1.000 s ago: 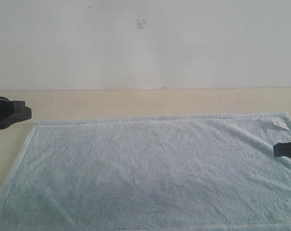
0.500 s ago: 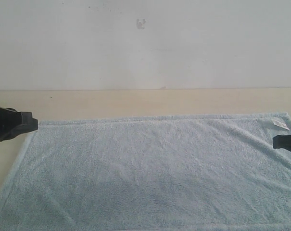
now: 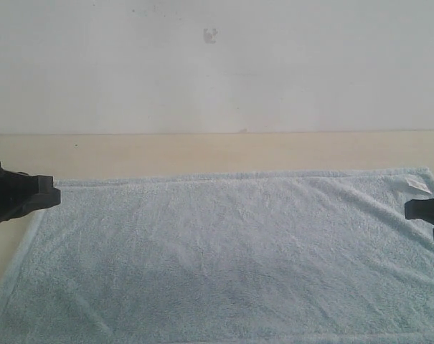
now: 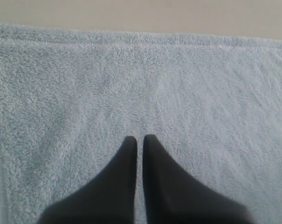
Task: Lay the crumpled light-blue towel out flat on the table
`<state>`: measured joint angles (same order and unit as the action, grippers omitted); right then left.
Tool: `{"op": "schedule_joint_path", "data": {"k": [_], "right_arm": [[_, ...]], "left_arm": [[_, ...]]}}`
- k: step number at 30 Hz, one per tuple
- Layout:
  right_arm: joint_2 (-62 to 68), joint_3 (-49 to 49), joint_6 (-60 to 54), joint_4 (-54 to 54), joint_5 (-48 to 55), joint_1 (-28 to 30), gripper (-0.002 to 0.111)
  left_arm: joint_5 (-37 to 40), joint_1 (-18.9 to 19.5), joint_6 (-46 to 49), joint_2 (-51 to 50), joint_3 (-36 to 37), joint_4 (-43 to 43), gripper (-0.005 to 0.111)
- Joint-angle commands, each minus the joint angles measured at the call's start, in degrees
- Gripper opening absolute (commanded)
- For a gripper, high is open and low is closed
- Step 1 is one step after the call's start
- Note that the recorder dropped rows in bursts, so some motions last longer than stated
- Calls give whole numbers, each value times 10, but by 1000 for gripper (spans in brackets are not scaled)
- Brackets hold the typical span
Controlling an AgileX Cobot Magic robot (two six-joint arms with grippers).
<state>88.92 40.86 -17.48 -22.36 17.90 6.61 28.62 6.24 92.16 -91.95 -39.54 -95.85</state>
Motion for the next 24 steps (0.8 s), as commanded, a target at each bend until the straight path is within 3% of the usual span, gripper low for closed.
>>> {"op": "schedule_joint_path", "data": {"k": [1, 4, 11, 18, 24], "right_arm": [[-4, 2, -86, -64, -1, 2, 0], [4, 44, -86, -56, 32, 2, 0], [152, 249, -80, -48, 202, 2, 0], [203, 314, -12, 92, 196, 2, 0], [235, 364, 6, 122, 158, 2, 0]], "left_arm": [[3, -3, 4, -1, 2, -7, 4], [3, -3, 4, -1, 2, -9, 4], [3, -3, -16, -2, -8, -20, 4], [-46, -3, -92, -55, -96, 50, 4], [-43, -3, -107, -110, -156, 73, 4]]}}
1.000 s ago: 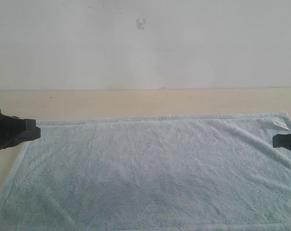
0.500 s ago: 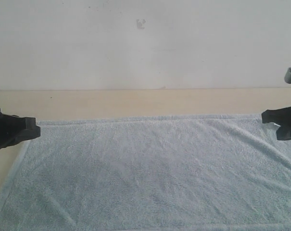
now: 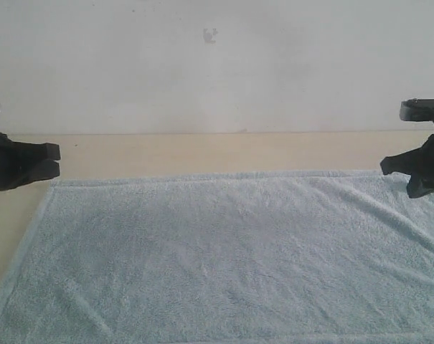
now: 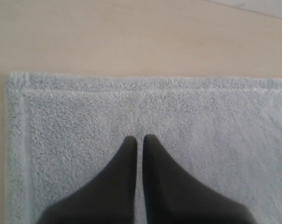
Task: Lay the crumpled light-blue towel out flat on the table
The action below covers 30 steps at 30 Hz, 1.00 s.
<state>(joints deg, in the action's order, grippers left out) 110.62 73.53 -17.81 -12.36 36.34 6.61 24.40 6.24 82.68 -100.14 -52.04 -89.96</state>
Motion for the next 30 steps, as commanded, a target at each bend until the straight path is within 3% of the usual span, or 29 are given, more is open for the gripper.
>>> {"op": "schedule_joint_path", "data": {"k": [1, 12, 18, 30], "right_arm": [[27, 49, 16, 31, -27, 2, 0], [164, 232, 104, 148, 51, 5, 0], [216, 299, 117, 152, 91, 28, 0], [239, 322, 97, 157, 64, 42, 0]], "left_arm": [[1, -3, -13, -35, -37, 14, 4], [11, -3, -13, -64, -65, 48, 4], [11, -3, -13, -65, -65, 54, 4], [11, -3, -6, -65, -65, 54, 4]]}}
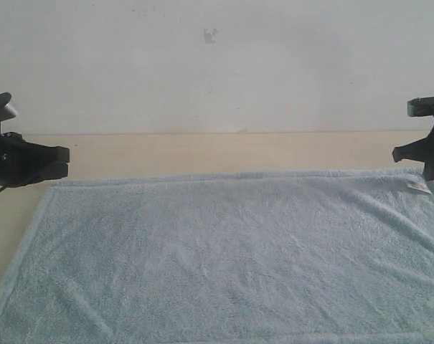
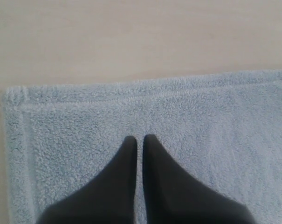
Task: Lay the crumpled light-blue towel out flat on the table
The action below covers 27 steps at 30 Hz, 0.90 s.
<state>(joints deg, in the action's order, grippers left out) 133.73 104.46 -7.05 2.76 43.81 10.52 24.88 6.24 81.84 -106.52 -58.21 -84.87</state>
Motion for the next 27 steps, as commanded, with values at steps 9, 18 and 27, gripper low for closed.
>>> {"op": "schedule_joint_path", "data": {"k": [9, 18, 27], "right_arm": [[54, 58, -13, 4, -1, 3, 0], [103, 126, -14, 6, 6, 3, 0], [68, 145, -53, -43, 23, 3, 0]], "left_arm": [[-3, -3, 2, -1, -3, 7, 4], [-10, -3, 2, -1, -3, 16, 4], [-10, -1, 27, 16, -3, 16, 4]]}}
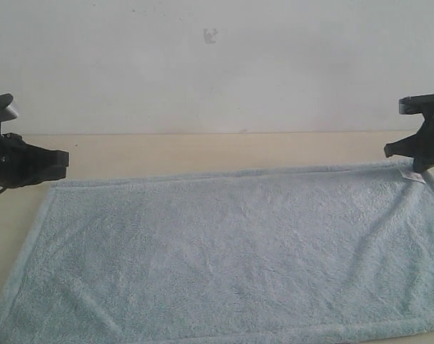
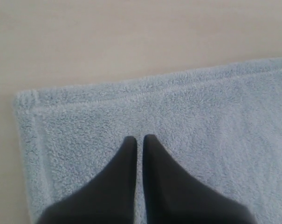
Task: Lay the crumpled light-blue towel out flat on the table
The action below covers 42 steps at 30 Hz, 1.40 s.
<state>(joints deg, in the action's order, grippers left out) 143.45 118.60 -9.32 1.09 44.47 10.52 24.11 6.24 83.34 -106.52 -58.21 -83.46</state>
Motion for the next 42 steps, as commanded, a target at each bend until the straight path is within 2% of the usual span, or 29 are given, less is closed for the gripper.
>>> {"op": "schedule_joint_path", "data": {"k": [1, 7, 11, 13, 15, 19, 23, 42], "right_arm": [[-42, -1, -33, -35, 22, 3, 0], [-128, -84, -36, -35, 24, 3, 0], [-207, -175, -32, -41, -21, 3, 0], [-251, -227, -32, -61, -58, 3, 0], [-288, -273, -32, -85, -78, 3, 0], [-350, -353, -52, -144, -114, 3, 0], [-378, -409, -67, -148, -159, 3, 0], [-383, -426, -73, -159, -193, 3, 0]], "left_arm": [[-3, -1, 12, 23, -3, 2, 4], [-3, -1, 11, 72, 6, 2, 4], [-45, -1, 11, 66, 9, -18, 4], [-68, -1, 47, 43, 1, -56, 4], [-61, -1, 71, 8, -16, -73, 4], [-62, -8, 71, -60, -61, -71, 4], [-53, -9, 62, -112, -95, -71, 4], [-81, -9, 62, -203, -133, -71, 4]]}}
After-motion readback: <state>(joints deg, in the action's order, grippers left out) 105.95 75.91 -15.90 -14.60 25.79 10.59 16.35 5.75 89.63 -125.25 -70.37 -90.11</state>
